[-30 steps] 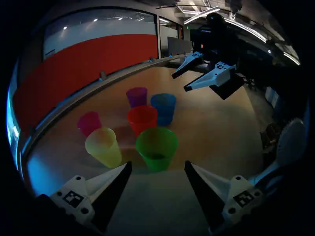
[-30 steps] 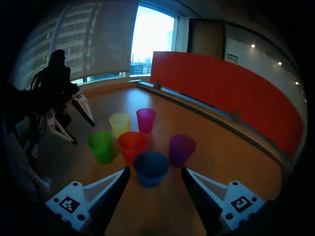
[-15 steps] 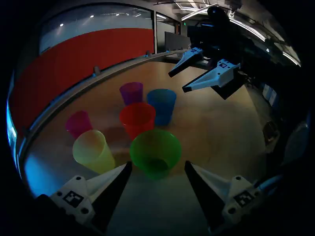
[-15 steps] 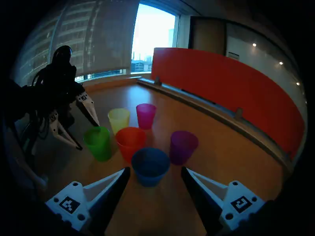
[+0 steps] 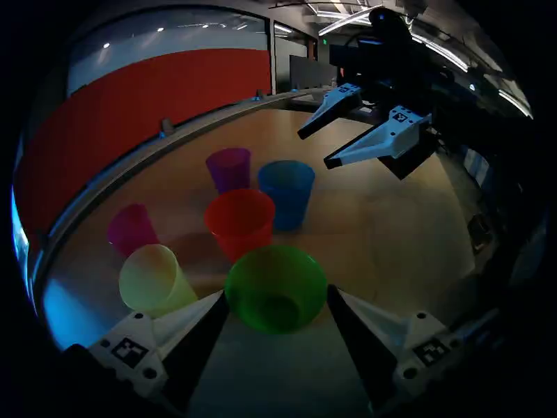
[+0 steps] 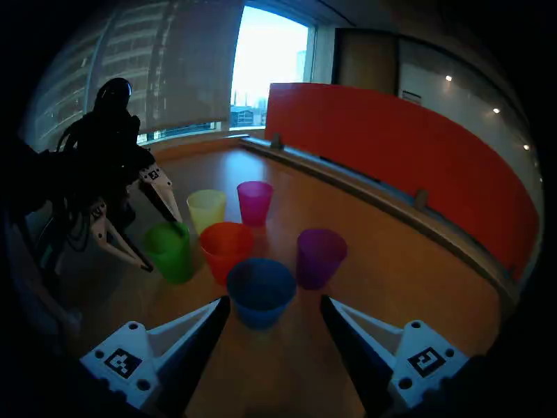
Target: Pour water
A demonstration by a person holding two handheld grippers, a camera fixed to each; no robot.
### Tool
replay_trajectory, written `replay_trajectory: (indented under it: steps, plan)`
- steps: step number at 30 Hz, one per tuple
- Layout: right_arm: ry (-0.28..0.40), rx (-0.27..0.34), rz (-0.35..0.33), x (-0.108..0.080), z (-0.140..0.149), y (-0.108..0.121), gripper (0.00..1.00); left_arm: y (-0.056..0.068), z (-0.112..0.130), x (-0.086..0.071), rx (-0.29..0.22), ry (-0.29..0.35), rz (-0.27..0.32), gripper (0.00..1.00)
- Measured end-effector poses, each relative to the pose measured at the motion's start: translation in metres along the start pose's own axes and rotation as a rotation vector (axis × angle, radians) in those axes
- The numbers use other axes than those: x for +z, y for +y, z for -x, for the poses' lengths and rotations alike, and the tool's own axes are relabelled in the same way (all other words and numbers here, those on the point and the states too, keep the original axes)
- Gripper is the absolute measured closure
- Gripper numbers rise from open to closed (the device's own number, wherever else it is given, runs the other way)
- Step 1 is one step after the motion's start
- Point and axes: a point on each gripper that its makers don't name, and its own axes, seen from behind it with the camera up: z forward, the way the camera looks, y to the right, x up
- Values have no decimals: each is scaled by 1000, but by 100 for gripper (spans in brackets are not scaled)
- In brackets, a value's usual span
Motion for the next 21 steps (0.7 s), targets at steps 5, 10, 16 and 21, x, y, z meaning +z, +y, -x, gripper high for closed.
replay_trajectory:
  steps: [5,10,16,21]
  plan:
    - [-1,2,5,-1,2,2,0,-4,3,5,0,-13,-21,5]
    - [-1,5,2,-1,4,1,0,-6,0,7,-2,-2,-32,14]
    - [-5,5,-1,2,6,1,0,-4,0,7,1,5,-24,14]
    - [-8,13,-11,7,8,-2,0,-5,-1,3,2,11,-27,15]
